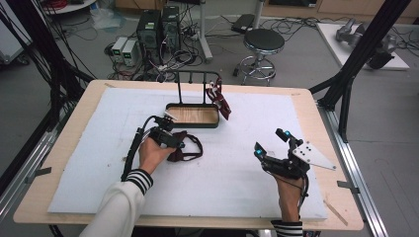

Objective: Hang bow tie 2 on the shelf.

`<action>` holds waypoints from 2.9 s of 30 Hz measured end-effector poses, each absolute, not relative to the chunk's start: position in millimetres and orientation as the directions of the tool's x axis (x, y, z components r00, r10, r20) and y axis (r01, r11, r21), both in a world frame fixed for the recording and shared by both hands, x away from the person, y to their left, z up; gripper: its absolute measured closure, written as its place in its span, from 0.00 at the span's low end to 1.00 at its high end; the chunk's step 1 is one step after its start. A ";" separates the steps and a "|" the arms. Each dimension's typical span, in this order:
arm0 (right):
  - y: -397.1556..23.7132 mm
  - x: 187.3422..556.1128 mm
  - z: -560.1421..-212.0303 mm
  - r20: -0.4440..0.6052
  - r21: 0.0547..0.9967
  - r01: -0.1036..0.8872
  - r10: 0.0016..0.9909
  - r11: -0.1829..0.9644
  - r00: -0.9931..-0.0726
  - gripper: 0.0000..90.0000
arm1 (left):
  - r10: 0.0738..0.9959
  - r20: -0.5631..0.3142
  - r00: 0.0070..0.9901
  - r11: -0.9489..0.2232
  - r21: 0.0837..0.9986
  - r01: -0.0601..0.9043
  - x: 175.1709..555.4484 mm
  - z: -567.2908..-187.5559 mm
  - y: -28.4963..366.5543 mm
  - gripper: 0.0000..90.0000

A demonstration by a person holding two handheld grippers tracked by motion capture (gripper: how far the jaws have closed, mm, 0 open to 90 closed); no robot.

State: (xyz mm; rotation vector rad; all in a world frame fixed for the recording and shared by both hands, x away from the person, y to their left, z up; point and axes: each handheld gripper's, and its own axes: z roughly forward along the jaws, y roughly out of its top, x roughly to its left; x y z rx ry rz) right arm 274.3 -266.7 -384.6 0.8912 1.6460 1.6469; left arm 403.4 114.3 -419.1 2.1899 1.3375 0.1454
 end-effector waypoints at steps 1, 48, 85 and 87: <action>-266.7 274.1 -384.6 0.027 1.000 0.026 0.824 -0.015 -0.567 0.14 | 0.846 -0.194 0.497 -0.343 0.516 0.785 403.2 -418.8 114.4 0.71; -266.6 274.7 -386.0 0.029 0.999 0.031 0.821 -0.014 -0.570 0.14 | 0.783 -0.162 0.601 -0.352 0.681 0.642 388.8 -395.7 125.0 0.85; -265.1 277.3 -390.7 0.030 0.999 0.043 0.822 -0.007 -0.568 0.14 | 0.753 -0.027 0.657 -0.236 0.921 0.308 376.4 -336.2 152.5 0.85; -264.9 277.3 -390.9 0.027 0.999 0.043 0.823 -0.004 -0.567 0.14 | 0.755 -0.017 0.655 -0.236 0.925 0.296 377.2 -333.9 153.0 0.85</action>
